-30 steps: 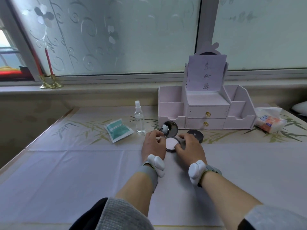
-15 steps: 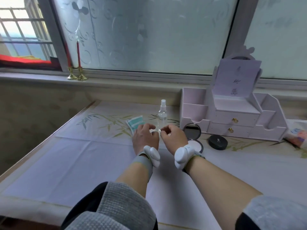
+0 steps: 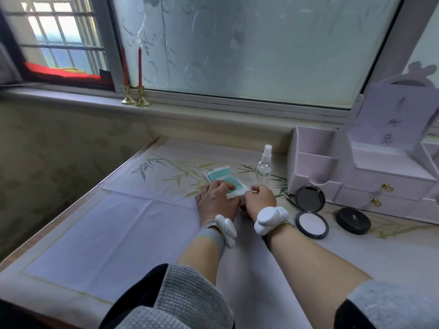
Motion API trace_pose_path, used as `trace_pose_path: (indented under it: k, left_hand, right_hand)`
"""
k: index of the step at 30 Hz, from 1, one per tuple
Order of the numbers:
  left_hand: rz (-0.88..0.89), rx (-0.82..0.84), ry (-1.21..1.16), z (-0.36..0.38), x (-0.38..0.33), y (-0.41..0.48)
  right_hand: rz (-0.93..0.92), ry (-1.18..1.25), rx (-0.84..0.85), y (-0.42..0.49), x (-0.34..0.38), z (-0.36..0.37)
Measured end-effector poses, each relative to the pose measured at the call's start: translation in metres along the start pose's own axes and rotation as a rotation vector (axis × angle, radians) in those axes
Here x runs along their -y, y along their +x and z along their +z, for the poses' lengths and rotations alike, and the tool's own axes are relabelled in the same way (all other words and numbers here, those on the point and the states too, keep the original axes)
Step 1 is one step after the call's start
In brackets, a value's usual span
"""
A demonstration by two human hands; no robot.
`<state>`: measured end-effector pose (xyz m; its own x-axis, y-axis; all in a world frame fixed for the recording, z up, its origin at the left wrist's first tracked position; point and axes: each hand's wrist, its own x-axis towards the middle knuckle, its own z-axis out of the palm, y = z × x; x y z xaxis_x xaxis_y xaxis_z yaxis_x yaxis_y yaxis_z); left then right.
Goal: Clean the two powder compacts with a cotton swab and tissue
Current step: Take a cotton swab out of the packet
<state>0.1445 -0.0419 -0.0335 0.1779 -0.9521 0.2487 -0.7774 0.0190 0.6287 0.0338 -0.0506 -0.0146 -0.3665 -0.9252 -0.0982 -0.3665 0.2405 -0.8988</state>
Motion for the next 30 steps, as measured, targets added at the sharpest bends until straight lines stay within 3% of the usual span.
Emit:
trace_pose_path:
  k: [6,17,24,30]
  left_hand:
    - [0.022,0.033,0.036,0.0,0.002,0.005]
    - [0.065,0.016,0.203,0.006,0.001,0.005]
    - [0.02,-0.013,0.08,0.003,0.003,0.004]
    - [0.035,-0.01,0.117,0.005,0.002,0.005]
  right_hand:
    - [0.022,0.15,-0.012,0.008,-0.011,0.004]
    - [0.056,0.305,0.127,-0.006,-0.011,-0.006]
    - [0.076,0.263,0.164,-0.007,-0.008,-0.009]
    - [0.04,0.162,0.139,0.005,-0.016,-0.002]
